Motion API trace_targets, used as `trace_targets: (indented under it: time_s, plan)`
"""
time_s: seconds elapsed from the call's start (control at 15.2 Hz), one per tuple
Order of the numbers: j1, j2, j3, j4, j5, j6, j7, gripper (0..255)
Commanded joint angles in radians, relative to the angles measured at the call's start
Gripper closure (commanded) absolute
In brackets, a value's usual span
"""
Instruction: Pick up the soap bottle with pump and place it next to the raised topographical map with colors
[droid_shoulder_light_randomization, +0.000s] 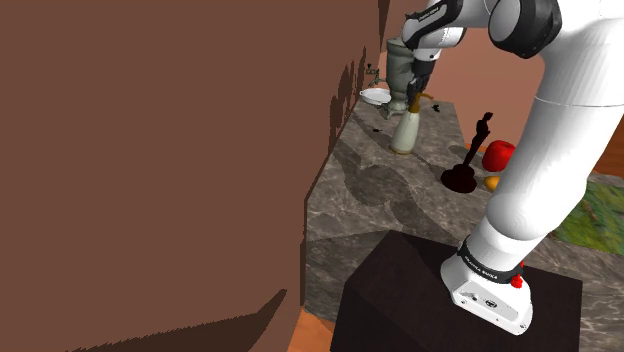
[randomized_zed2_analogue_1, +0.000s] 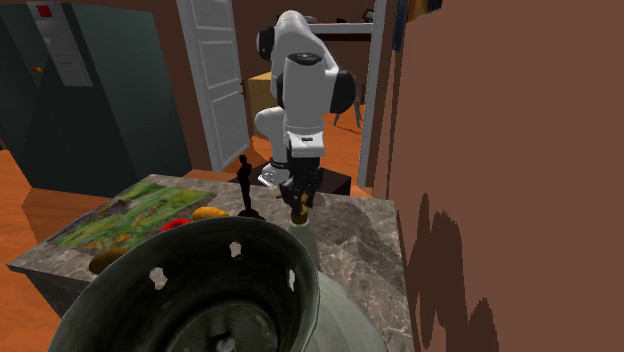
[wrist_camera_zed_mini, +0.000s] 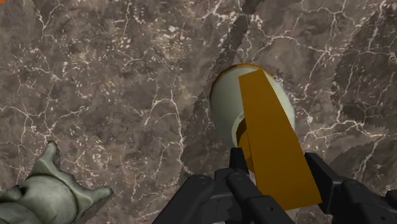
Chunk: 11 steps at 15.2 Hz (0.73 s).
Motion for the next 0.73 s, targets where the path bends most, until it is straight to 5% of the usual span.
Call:
trace_targets:
  time_s: [0.0, 0.66]
  plan:
    - [0.002, -0.008, -0.001, 0.016, -0.005, -0.023, 0.004, 255]
    - [0.003, -0.033, -0.006, 0.123, -0.022, -0.15, 0.013, 255]
